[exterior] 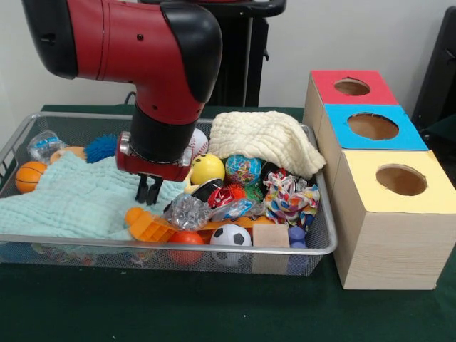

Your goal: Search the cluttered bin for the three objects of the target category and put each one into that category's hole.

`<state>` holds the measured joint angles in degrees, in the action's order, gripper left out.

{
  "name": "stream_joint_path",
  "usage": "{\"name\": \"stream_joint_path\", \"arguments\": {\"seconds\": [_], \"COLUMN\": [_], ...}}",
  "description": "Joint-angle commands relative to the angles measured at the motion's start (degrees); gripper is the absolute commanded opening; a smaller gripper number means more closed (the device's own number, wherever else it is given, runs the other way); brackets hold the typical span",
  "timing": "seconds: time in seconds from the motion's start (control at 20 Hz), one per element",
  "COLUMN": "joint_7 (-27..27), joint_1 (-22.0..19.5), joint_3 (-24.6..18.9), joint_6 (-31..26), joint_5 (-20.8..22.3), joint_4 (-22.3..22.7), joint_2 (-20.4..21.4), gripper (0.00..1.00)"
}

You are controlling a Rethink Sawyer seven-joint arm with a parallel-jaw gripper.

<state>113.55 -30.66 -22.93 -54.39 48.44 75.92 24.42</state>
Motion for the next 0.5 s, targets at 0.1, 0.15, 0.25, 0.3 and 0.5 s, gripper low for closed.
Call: {"name": "stream_joint_path", "arguments": {"seconds": [0.1, 0.15, 0.25, 0.3, 0.5], "joint_7": [-19.2, -21.4, -26.2, -28.5, -34.9], "joint_1": [-0.2, -0.1, 0.3, 0.6, 1.0], "joint_3": [0.2, -0.1, -0.6, -0.8, -2.1], "joint_6": [-9.0, -12.2, -18.2, -21.2, -29.0], "joint_5": [0.3, -0.9, -1.5, -1.5, 0.1], "joint_4": [0.1, 0.6, -1.1, -2.2, -7.1], "joint_2": [2.6, 5.6, 9.2, 10.6, 12.0], "gripper": [0.0, 0.0, 0.0, 0.0, 0.0]}}
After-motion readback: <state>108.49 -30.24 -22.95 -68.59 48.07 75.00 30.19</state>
